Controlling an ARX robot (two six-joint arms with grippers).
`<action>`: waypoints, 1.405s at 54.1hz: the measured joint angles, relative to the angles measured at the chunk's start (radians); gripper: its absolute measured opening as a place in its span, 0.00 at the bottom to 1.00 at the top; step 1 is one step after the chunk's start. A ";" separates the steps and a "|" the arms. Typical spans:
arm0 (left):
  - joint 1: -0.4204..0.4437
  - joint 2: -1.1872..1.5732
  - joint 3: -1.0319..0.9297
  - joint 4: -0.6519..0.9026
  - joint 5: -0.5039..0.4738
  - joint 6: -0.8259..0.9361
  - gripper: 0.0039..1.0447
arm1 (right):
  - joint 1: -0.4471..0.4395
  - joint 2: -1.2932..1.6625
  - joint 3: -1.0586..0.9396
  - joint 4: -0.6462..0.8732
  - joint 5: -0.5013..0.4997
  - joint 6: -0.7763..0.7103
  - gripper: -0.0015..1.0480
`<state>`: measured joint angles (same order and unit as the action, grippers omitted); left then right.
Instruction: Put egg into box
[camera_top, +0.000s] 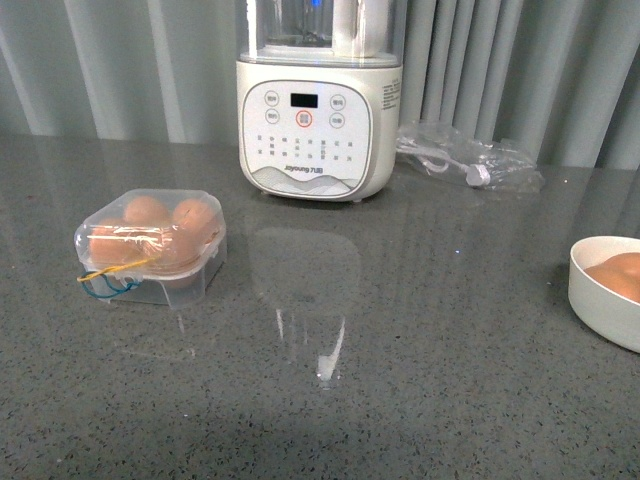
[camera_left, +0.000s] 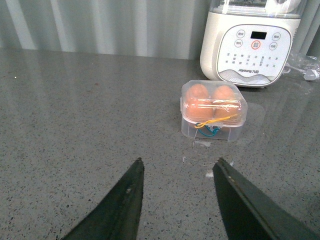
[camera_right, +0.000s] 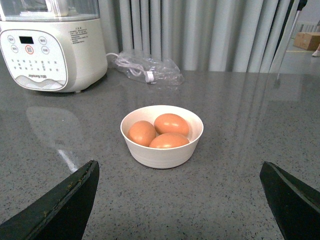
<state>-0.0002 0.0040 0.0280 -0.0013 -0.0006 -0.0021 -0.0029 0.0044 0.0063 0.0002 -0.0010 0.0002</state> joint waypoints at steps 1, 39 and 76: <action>0.000 0.000 0.000 0.000 0.000 0.000 0.47 | 0.000 0.000 0.000 0.000 0.000 0.000 0.93; 0.000 0.000 0.000 0.000 0.000 0.000 0.94 | 0.000 0.000 0.000 0.000 0.000 0.000 0.93; 0.000 0.000 0.000 0.000 0.000 0.000 0.94 | 0.000 0.000 0.000 0.000 0.000 0.000 0.93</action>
<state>-0.0002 0.0040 0.0280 -0.0013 -0.0006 -0.0021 -0.0029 0.0044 0.0063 0.0002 -0.0010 0.0002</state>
